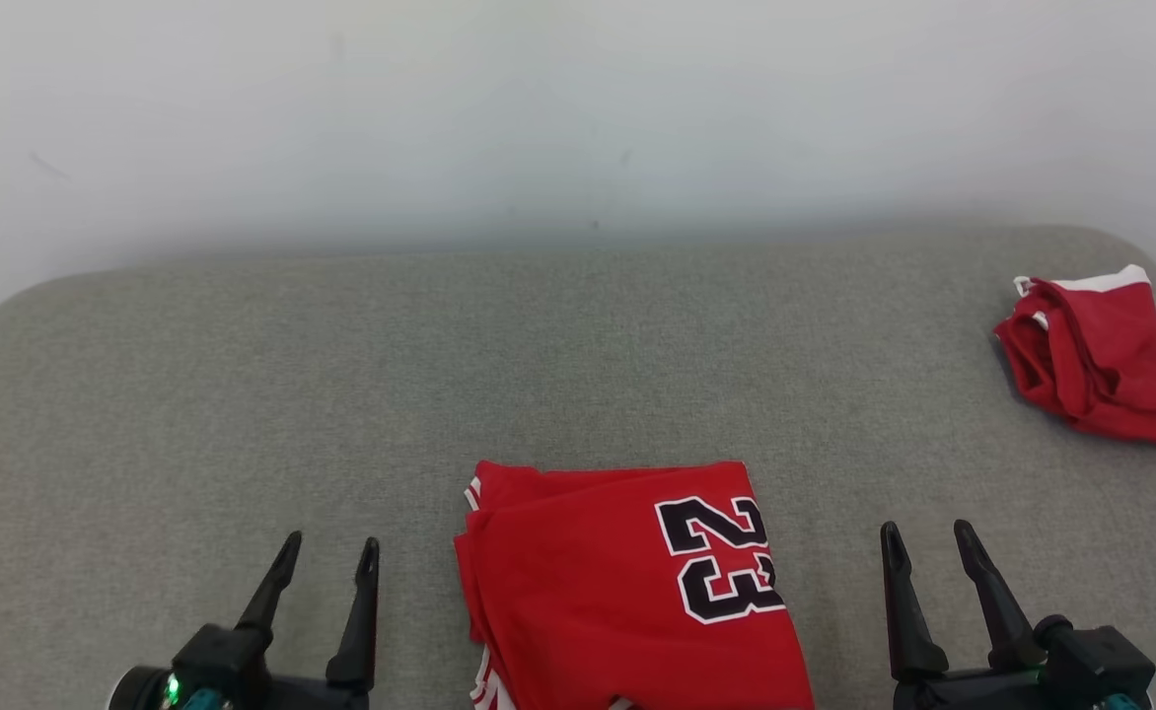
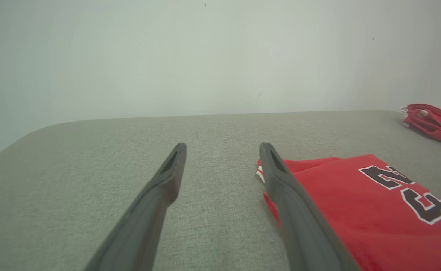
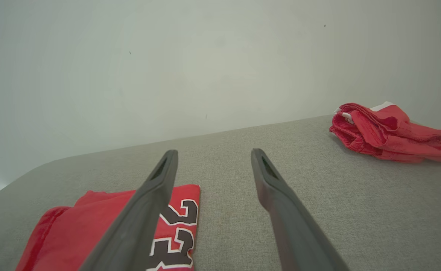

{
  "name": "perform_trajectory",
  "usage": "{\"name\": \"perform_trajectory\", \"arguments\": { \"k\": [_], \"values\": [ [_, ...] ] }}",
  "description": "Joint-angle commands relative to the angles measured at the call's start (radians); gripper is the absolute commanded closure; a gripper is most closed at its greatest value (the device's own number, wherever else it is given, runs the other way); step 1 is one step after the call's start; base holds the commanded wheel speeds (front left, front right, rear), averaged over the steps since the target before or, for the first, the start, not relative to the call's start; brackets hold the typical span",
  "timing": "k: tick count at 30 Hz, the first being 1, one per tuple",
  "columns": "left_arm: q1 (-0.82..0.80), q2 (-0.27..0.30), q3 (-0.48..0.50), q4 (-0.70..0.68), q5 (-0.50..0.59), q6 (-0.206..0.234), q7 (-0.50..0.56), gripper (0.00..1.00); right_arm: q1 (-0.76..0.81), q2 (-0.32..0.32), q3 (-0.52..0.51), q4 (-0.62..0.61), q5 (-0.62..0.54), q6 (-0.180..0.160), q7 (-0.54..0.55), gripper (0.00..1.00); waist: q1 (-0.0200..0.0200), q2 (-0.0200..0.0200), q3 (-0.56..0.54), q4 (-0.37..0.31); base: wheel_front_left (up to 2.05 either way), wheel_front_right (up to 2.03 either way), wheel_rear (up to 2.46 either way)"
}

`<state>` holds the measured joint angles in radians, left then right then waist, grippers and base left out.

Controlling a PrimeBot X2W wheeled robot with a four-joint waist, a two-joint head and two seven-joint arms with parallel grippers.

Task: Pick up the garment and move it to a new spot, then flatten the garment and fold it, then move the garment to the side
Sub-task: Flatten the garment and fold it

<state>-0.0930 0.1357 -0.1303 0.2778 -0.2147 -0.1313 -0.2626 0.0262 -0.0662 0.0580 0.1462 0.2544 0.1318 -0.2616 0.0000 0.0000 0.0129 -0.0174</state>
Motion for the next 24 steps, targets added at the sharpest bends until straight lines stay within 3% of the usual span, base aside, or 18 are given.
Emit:
{"name": "perform_trajectory", "arguments": {
  "k": [1,8,21,24],
  "values": [
    [-0.027,0.011,-0.018,0.021,-0.010,0.002,-0.003,0.00,-0.011,0.002,0.000,0.001,-0.003,-0.003,-0.004,0.00,0.0000,0.0000,0.021,-0.020,0.00,0.00,0.00],
    [-0.153,0.054,-0.141,0.161,-0.072,0.002,-0.003,0.00,-0.040,0.006,0.000,0.012,-0.009,-0.003,-0.004,0.00,0.0000,0.0000,0.074,-0.069,0.00,0.00,0.00],
    [-0.268,0.080,-0.297,0.375,-0.179,0.002,-0.002,0.00,-0.072,0.011,-0.004,0.012,-0.013,-0.003,-0.003,0.00,0.0000,0.0000,0.122,-0.123,0.00,0.00,0.00],
    [-0.287,0.085,-0.315,0.406,-0.197,0.002,-0.002,0.83,-0.078,0.012,-0.004,0.012,-0.015,-0.003,-0.003,0.00,0.0000,0.0000,0.122,-0.126,0.00,0.00,0.00]
  ]
}}
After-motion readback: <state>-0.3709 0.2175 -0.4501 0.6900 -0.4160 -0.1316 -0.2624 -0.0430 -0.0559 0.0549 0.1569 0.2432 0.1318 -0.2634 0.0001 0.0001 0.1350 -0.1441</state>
